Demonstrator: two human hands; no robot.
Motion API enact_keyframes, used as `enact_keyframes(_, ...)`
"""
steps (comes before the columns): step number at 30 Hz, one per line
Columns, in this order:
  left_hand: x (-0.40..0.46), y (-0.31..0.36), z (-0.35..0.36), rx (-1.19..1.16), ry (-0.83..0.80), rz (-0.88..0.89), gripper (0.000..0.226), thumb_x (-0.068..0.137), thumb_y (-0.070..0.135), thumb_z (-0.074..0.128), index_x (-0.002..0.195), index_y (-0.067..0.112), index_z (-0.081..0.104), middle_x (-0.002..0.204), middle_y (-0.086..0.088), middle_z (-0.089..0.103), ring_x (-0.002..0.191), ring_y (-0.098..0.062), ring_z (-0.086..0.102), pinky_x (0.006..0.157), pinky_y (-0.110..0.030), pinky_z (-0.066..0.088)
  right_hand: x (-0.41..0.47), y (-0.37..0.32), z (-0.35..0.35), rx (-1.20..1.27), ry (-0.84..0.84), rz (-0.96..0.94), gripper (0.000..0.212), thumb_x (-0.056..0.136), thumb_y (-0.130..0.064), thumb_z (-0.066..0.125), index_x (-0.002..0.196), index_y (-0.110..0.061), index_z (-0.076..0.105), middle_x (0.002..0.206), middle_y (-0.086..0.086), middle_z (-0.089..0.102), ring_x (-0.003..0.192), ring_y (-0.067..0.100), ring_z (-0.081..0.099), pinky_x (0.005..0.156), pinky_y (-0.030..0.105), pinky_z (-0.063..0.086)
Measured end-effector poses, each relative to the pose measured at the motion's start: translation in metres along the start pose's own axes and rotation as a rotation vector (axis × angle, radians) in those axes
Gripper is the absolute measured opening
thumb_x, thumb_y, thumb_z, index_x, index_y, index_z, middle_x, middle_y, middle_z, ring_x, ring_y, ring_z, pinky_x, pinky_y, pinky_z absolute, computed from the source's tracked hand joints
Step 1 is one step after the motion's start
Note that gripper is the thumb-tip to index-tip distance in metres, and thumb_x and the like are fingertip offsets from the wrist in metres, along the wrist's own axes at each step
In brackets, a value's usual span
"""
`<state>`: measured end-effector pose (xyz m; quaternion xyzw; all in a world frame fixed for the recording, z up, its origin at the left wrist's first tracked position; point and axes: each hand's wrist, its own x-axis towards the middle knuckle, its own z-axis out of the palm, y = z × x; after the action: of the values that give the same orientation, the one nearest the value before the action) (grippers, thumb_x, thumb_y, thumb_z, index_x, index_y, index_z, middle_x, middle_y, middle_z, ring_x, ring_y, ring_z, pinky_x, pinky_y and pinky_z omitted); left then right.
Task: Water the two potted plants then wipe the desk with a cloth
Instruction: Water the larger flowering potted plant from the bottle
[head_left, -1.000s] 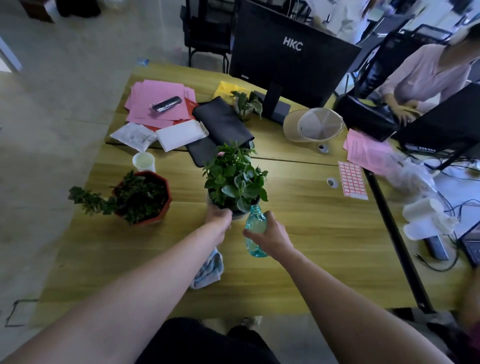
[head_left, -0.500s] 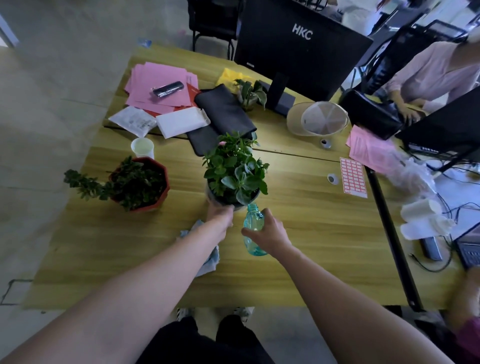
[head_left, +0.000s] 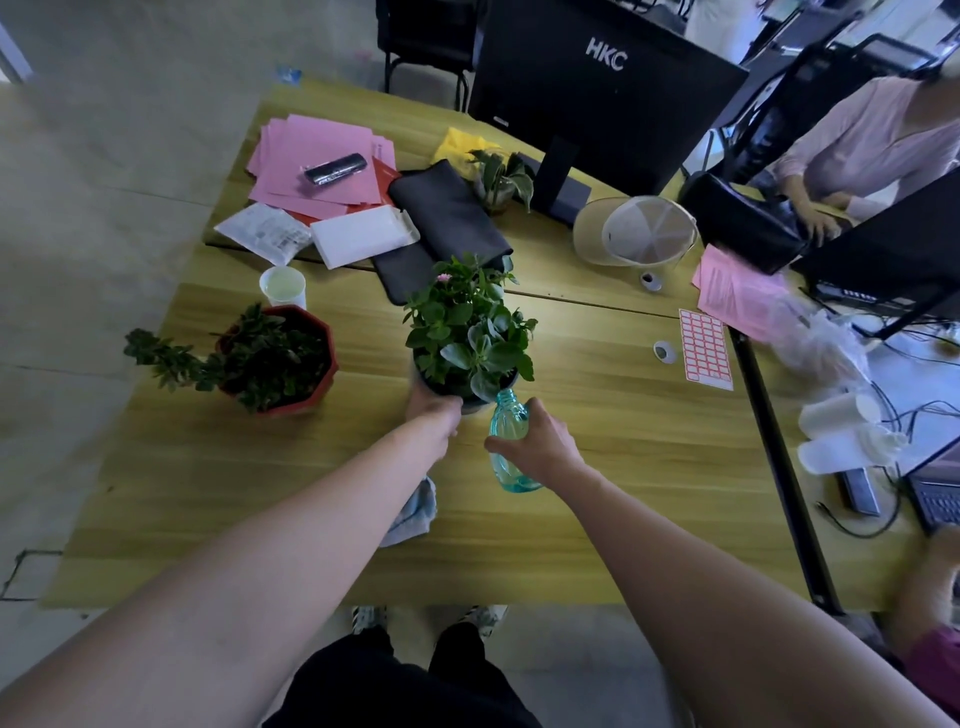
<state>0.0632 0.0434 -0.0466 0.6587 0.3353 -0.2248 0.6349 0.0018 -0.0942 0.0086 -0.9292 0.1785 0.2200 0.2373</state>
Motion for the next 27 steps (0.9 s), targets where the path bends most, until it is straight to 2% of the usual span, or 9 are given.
enact_keyframes(6,0.009,0.0,0.002,-0.053,-0.002,-0.004,0.061,0.093,0.006,0.052,0.145,0.034,0.039,0.12,-0.006,0.063,0.073,-0.021,0.058,0.067,-0.033,0.056,0.008,-0.001,-0.005,-0.04,-0.022,0.001,0.074,0.075,-0.053,0.075,0.128,-0.015,0.042,0.114,0.012,0.058,0.097,0.03,0.058,0.074,0.039,0.053)
enact_keyframes(9,0.013,0.001,0.003,-0.052,-0.016,0.002,0.06,0.094,0.006,0.051,0.146,0.031,0.037,0.122,-0.008,0.062,0.076,-0.024,0.059,0.071,-0.036,0.057,0.01,-0.003,-0.007,-0.06,-0.039,0.005,0.075,0.074,-0.053,0.075,0.13,-0.016,0.041,0.115,0.012,0.056,0.097,0.03,0.058,0.076,0.041,0.055)
enact_keyframes(12,0.016,0.002,0.004,-0.078,-0.017,-0.012,0.059,0.093,0.007,0.052,0.145,0.03,0.037,0.131,-0.009,0.06,0.105,-0.033,0.063,0.09,-0.047,0.057,0.012,-0.005,-0.009,-0.074,-0.06,0.006,0.075,0.075,-0.052,0.075,0.131,-0.016,0.04,0.116,0.012,0.056,0.096,0.029,0.057,0.073,0.039,0.053)
enact_keyframes(14,0.016,0.003,0.005,-0.088,-0.012,-0.019,0.058,0.095,0.009,0.052,0.146,0.029,0.035,0.133,-0.008,0.057,0.112,-0.036,0.06,0.093,-0.052,0.055,0.014,-0.006,-0.009,-0.087,-0.07,0.006,0.075,0.076,-0.051,0.076,0.132,-0.014,0.04,0.116,0.012,0.056,0.095,0.028,0.056,0.071,0.037,0.049)
enact_keyframes(22,0.024,-0.002,0.006,-0.073,0.006,-0.029,0.064,0.092,0.007,0.053,0.148,0.029,0.032,0.138,-0.012,0.055,0.119,-0.037,0.057,0.097,-0.051,0.054,0.02,-0.01,-0.008,-0.113,-0.088,0.009,0.074,0.077,-0.052,0.076,0.13,-0.012,0.042,0.117,0.012,0.057,0.095,0.027,0.053,0.071,0.036,0.046)
enact_keyframes(27,0.026,-0.003,0.006,-0.056,0.002,-0.028,0.064,0.093,0.007,0.053,0.15,0.027,0.031,0.136,-0.013,0.056,0.113,-0.035,0.06,0.092,-0.049,0.057,0.022,-0.011,-0.009,-0.115,-0.102,0.016,0.074,0.078,-0.051,0.077,0.131,-0.012,0.042,0.118,0.012,0.056,0.094,0.027,0.052,0.071,0.035,0.043)
